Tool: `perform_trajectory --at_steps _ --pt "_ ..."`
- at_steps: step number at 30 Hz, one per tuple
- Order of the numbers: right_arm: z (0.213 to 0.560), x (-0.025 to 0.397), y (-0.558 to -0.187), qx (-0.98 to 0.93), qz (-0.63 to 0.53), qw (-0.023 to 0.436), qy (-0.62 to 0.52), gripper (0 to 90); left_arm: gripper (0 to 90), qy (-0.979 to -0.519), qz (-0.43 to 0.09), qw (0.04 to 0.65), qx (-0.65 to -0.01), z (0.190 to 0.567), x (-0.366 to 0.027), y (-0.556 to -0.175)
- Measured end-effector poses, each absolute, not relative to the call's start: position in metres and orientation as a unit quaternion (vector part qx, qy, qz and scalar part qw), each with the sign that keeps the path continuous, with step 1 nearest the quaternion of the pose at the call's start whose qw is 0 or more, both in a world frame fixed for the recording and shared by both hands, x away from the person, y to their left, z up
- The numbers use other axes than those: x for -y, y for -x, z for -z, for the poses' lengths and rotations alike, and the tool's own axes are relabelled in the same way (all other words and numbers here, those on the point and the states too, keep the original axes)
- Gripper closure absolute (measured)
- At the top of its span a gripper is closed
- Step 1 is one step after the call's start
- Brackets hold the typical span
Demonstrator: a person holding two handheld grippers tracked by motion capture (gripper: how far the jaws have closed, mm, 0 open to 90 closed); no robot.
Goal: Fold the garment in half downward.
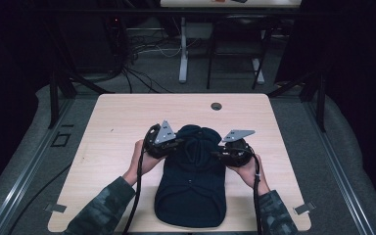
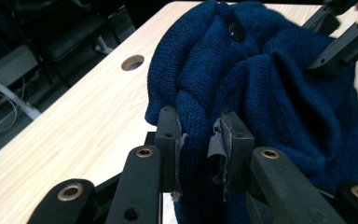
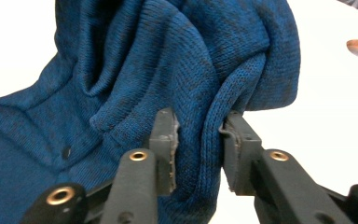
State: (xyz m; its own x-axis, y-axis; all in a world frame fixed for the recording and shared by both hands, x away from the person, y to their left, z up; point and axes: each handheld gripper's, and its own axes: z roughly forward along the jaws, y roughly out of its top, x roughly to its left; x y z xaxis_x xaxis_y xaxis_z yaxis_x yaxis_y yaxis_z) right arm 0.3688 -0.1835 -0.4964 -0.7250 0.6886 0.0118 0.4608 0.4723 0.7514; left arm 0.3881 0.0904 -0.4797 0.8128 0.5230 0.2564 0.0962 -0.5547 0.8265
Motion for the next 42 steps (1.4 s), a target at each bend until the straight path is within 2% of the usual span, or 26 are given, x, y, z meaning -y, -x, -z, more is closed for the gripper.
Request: perform_trajectory --at_steps 3,4,5,8,9,10,12,13,14,15,19,21,25,26,28,29,32,34,38,40,42 --pt "0.500 0.188 -0.374 -0.840 -0.398 0.111 -0.352 52.7 73.4 -0.846 -0.254 0.438 -0.169 0.475 -0.090 -0.384" --pt "0.500 0.188 -0.374 -0.840 -0.398 0.111 -0.352 52.7 73.4 -0.846 -0.254 0.438 -0.169 0.475 -0.090 -0.384" --pt "0.503 0.190 -0.376 -0.832 -0.412 0.093 -0.359 46.4 73.4 -0.847 -0.258 0.436 -0.163 0.475 -0.091 -0.384" --pt "0.504 0.190 -0.377 -0.825 -0.426 0.081 -0.363 46.9 73.5 -0.842 -0.256 0.444 -0.165 0.475 -0.093 -0.385" --pt "0.505 0.189 -0.377 -0.823 -0.427 0.085 -0.364 57.6 73.4 -0.841 -0.254 0.446 -0.168 0.475 -0.094 -0.385" --pt "0.505 0.189 -0.377 -0.822 -0.426 0.094 -0.367 61.9 73.4 -0.842 -0.254 0.446 -0.168 0.475 -0.095 -0.386" --pt "0.505 0.189 -0.377 -0.821 -0.425 0.098 -0.368 65.3 73.4 -0.841 -0.250 0.449 -0.171 0.476 -0.096 -0.387" --pt "0.504 0.190 -0.376 -0.819 -0.426 0.108 -0.368 71.5 73.4 -0.841 -0.250 0.449 -0.170 0.476 -0.097 -0.388" --pt "0.504 0.190 -0.375 -0.818 -0.426 0.114 -0.368 74.0 73.4 -0.842 -0.249 0.447 -0.170 0.476 -0.098 -0.388" --pt "0.504 0.190 -0.375 -0.818 -0.426 0.114 -0.368 74.0 73.4 -0.844 -0.250 0.445 -0.168 0.476 -0.098 -0.388" --pt "0.502 0.181 -0.367 -0.826 -0.406 0.181 -0.346 79.1 72.6 -0.850 -0.245 0.437 -0.165 0.475 -0.099 -0.388" --pt "0.501 0.178 -0.364 -0.827 -0.404 0.198 -0.337 79.4 72.3 -0.851 -0.244 0.434 -0.167 0.475 -0.101 -0.387" --pt "0.497 0.161 -0.343 -0.834 -0.373 0.300 -0.276 80.3 71.0 -0.852 -0.233 0.437 -0.171 0.472 -0.108 -0.387" --pt "0.497 0.161 -0.343 -0.834 -0.373 0.300 -0.276 80.3 71.0 -0.852 -0.233 0.436 -0.171 0.471 -0.110 -0.387" --pt "0.493 0.154 -0.335 -0.826 -0.364 0.351 -0.249 80.6 70.7 -0.848 -0.238 0.440 -0.174 0.469 -0.114 -0.388" --pt "0.493 0.154 -0.335 -0.826 -0.364 0.351 -0.249 80.6 70.7 -0.847 -0.241 0.440 -0.175 0.467 -0.115 -0.389" --pt "0.487 0.148 -0.330 -0.814 -0.354 0.402 -0.224 80.7 70.1 -0.843 -0.244 0.447 -0.176 0.462 -0.116 -0.390" --pt "0.482 0.147 -0.327 -0.806 -0.358 0.419 -0.216 80.8 69.3 -0.852 -0.224 0.440 -0.174 0.460 -0.115 -0.391" --pt "0.484 0.148 -0.323 -0.804 -0.368 0.417 -0.210 80.9 62.6 -0.877 -0.185 0.406 -0.177 0.468 -0.109 -0.393" --pt "0.488 0.150 -0.323 -0.807 -0.368 0.412 -0.211 80.9 63.3 -0.884 -0.179 0.393 -0.177 0.474 -0.107 -0.392" --pt "0.491 0.151 -0.323 -0.811 -0.370 0.400 -0.211 80.8 68.6 -0.885 -0.178 0.393 -0.173 0.478 -0.107 -0.390"
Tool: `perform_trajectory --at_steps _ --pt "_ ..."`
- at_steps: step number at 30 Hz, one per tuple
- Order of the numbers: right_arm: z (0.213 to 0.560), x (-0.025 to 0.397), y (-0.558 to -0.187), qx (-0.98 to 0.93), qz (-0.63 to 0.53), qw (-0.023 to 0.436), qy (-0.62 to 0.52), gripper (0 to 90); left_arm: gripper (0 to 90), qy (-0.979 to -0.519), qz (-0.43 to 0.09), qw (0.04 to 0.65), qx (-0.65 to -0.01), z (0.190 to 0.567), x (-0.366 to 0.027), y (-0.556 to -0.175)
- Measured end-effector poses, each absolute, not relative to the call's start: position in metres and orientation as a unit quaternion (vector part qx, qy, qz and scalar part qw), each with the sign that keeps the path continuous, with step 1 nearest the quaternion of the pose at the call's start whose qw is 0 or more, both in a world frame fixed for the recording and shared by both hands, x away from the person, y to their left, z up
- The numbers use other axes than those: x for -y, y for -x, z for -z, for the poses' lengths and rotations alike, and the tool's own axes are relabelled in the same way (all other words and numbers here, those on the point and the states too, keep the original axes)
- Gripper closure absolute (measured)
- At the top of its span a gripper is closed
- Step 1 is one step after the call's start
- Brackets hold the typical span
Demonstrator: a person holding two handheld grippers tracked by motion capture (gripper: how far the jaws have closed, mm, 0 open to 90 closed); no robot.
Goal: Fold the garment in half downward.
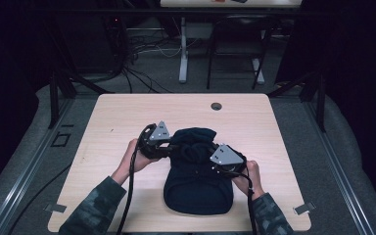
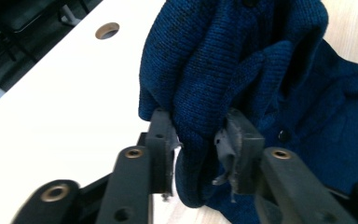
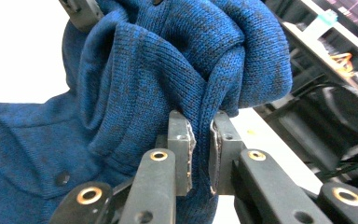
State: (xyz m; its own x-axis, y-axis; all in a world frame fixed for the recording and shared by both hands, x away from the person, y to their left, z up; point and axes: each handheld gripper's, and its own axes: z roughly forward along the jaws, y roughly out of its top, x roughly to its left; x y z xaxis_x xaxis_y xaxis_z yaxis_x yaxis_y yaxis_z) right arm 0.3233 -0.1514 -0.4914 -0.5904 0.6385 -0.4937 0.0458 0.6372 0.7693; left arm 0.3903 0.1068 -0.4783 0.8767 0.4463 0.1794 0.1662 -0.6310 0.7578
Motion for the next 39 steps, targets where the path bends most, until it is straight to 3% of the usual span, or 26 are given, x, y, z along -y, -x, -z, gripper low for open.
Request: perform_trajectory --at_steps 5,15,17,22,29,39 --pt "0.495 0.157 -0.323 -0.824 -0.370 0.370 -0.217 79.0 73.7 -0.881 -0.190 0.400 -0.166 0.485 -0.108 -0.383" --pt "0.499 0.174 -0.316 -0.844 -0.375 0.289 -0.250 72.4 74.0 -0.879 -0.240 0.391 -0.132 0.486 -0.099 -0.357" --pt "0.501 0.179 -0.314 -0.850 -0.376 0.264 -0.258 67.4 73.9 -0.882 -0.253 0.375 -0.128 0.487 -0.095 -0.353" --pt "0.508 0.182 -0.312 -0.863 -0.362 0.236 -0.263 66.3 73.7 -0.885 -0.253 0.371 -0.124 0.488 -0.091 -0.346" --pt "0.516 0.187 -0.312 -0.873 -0.343 0.212 -0.274 60.9 73.5 -0.887 -0.260 0.365 -0.106 0.491 -0.086 -0.332" --pt "0.517 0.192 -0.304 -0.873 -0.353 0.199 -0.271 63.9 73.0 -0.887 -0.228 0.386 -0.107 0.497 -0.095 -0.317"
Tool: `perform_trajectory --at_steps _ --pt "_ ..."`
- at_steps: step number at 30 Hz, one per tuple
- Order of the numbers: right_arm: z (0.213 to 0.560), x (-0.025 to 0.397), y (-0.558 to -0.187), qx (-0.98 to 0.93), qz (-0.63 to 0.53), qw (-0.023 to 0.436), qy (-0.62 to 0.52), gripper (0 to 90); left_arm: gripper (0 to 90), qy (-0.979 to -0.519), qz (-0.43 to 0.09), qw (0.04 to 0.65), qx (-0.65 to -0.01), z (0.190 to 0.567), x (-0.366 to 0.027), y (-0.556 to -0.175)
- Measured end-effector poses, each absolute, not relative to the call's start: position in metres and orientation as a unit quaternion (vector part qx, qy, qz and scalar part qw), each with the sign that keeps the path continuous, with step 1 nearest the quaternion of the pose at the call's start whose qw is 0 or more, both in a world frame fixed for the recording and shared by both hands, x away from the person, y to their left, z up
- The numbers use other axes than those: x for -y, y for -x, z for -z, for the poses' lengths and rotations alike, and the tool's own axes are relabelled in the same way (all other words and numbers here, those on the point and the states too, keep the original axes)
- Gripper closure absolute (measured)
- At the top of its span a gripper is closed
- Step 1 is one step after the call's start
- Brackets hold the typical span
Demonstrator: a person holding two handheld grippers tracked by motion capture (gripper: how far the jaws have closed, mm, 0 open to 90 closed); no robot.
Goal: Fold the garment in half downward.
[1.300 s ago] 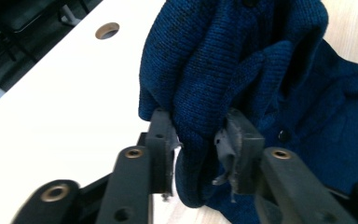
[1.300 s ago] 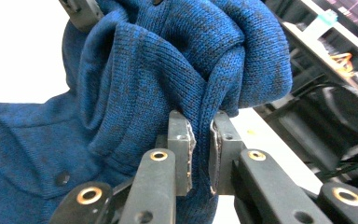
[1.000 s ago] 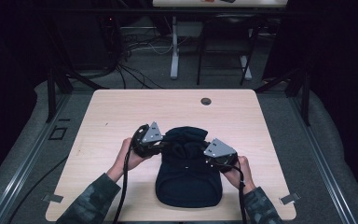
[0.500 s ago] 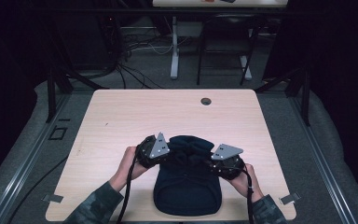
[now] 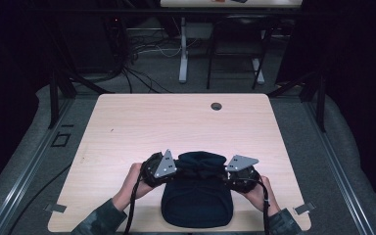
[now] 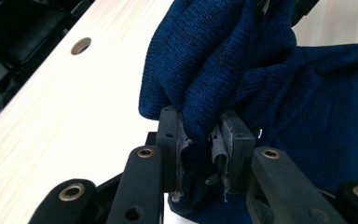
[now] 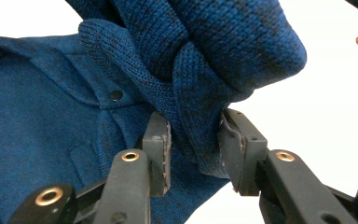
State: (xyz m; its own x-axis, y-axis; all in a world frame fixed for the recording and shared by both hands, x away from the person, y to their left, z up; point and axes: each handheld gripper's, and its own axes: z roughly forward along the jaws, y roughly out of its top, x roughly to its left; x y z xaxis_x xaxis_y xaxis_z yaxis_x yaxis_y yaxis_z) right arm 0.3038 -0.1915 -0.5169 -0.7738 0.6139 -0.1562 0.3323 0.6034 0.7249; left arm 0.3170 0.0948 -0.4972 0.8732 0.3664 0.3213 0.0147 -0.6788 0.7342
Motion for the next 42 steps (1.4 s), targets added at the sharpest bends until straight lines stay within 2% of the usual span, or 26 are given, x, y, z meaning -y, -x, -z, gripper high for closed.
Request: perform_trajectory --at_steps 4,12,35,42 --pt "0.517 0.191 -0.300 -0.872 -0.357 0.193 -0.273 60.9 70.5 -0.887 -0.209 0.396 -0.113 0.503 -0.100 -0.312" --pt "0.524 0.191 -0.295 -0.880 -0.342 0.187 -0.270 60.4 66.7 -0.895 -0.182 0.391 -0.111 0.510 -0.103 -0.307" --pt "0.541 0.189 -0.281 -0.899 -0.311 0.161 -0.261 57.8 64.4 -0.913 -0.107 0.376 -0.111 0.525 -0.118 -0.293" --pt "0.546 0.193 -0.278 -0.902 -0.304 0.157 -0.263 57.0 63.8 -0.913 -0.108 0.374 -0.124 0.522 -0.134 -0.290"
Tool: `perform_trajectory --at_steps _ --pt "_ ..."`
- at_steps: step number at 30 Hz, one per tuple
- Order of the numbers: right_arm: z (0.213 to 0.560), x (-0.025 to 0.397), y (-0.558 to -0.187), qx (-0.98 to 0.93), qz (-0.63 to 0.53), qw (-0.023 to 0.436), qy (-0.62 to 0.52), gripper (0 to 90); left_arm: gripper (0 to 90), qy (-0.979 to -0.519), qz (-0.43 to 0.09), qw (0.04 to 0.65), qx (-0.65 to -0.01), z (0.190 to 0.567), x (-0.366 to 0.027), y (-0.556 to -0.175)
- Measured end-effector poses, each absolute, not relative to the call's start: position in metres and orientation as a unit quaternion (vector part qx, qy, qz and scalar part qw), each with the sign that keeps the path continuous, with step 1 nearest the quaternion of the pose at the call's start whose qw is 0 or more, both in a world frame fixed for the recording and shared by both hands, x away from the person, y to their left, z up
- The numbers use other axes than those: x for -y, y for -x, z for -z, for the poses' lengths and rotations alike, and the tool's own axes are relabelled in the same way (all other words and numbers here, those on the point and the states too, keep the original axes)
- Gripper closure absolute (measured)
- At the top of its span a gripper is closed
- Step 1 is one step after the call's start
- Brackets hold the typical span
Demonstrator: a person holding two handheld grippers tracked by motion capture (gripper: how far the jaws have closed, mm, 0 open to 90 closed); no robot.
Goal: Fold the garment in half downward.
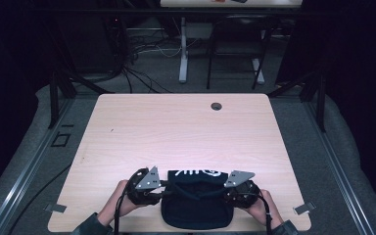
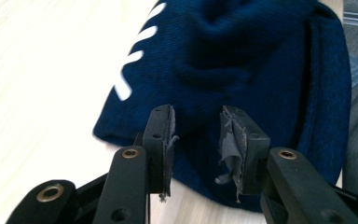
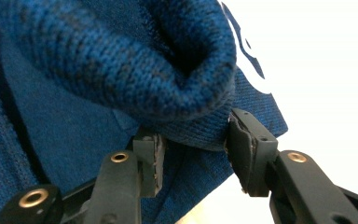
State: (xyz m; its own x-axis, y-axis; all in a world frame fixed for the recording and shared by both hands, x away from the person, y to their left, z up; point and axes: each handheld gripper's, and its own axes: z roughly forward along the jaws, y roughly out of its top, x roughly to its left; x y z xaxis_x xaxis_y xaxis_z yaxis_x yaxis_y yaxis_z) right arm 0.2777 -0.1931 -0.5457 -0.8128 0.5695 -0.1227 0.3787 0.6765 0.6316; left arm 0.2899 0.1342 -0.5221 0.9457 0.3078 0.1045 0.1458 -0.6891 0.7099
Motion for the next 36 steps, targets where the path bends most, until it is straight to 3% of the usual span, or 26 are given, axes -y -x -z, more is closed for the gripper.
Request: perform_trajectory --at_steps 6,16,20,25,27,36 --pt "0.547 0.196 -0.274 -0.904 -0.299 0.155 -0.265 55.8 63.8 -0.898 -0.126 0.390 -0.157 0.517 -0.145 -0.295" --pt "0.531 0.226 -0.263 -0.893 -0.302 0.158 -0.293 50.6 51.4 -0.896 -0.111 0.399 -0.163 0.521 -0.121 -0.306" --pt "0.513 0.243 -0.264 -0.846 -0.380 0.160 -0.339 48.8 46.6 -0.894 -0.106 0.402 -0.168 0.524 -0.114 -0.310" --pt "0.510 0.211 -0.273 -0.833 -0.422 0.130 -0.333 44.6 40.5 -0.901 -0.096 0.391 -0.163 0.535 -0.105 -0.302" --pt "0.522 0.188 -0.275 -0.860 -0.397 0.104 -0.303 38.9 34.7 -0.906 -0.094 0.380 -0.161 0.539 -0.104 -0.298" --pt "0.560 0.172 -0.274 -0.904 -0.315 0.084 -0.277 21.1 25.1 -0.919 -0.076 0.339 -0.185 0.565 -0.105 -0.293"
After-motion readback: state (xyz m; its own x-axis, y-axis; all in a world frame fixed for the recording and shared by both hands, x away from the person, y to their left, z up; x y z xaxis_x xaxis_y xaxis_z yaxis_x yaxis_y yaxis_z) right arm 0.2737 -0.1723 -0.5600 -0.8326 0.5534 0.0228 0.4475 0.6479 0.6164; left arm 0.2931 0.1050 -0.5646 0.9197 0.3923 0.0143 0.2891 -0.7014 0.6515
